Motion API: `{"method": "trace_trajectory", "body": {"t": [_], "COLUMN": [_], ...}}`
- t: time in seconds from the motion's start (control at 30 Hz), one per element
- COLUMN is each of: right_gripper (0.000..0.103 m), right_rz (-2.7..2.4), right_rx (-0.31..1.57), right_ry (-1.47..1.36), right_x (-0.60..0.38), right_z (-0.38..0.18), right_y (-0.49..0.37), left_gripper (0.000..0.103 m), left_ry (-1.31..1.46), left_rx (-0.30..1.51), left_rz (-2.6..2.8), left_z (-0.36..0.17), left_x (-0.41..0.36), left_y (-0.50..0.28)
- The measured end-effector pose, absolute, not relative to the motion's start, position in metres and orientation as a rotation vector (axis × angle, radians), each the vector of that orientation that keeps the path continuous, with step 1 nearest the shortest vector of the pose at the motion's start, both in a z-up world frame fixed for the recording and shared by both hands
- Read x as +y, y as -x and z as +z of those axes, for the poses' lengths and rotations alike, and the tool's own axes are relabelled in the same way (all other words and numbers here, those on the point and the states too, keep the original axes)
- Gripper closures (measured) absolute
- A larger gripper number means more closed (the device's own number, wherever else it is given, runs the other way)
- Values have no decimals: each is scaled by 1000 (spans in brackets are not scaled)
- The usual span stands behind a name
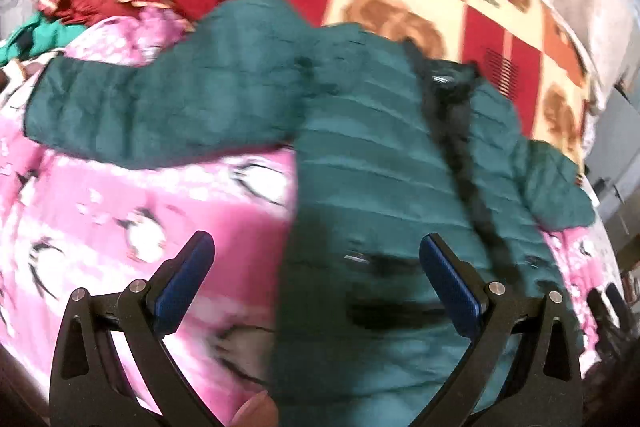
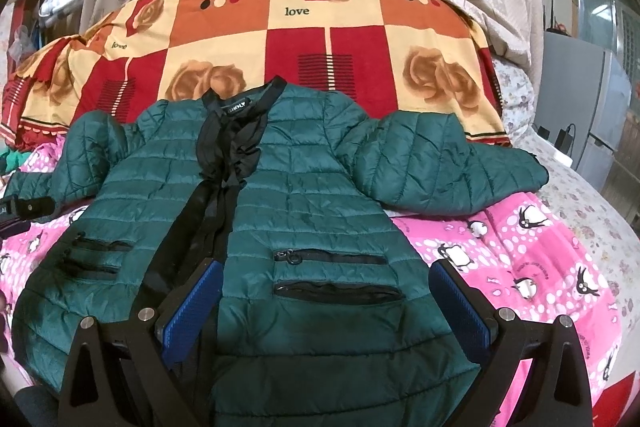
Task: Fold large clothes
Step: 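Grasp the jacket side edge nearest the left gripper with the left gripper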
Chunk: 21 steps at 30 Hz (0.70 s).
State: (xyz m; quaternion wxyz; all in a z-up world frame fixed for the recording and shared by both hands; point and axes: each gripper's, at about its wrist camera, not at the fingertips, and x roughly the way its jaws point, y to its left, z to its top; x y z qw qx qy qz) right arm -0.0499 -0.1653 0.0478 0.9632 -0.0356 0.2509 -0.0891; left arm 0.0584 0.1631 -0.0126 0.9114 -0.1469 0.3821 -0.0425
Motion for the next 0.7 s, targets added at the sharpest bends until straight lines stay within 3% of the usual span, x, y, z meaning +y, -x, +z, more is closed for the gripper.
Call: {"method": "trace_trajectory", "body": {"t": [0.43,0.7], "right_gripper": [1,1], "right_rz": [-169,-164], "right_rx": [528,555], "right_ry": [76,88], "right_x": [-162,-158], "right_z": [46,42], "right_y": [47,40], "left_gripper": [1,1], "left_ry": [765,876], "left_rx": [671,624], "left_rz": [143,166], "left_z": [-71,-88], "left_x": [415,426], "left_y": [-81,-108]}}
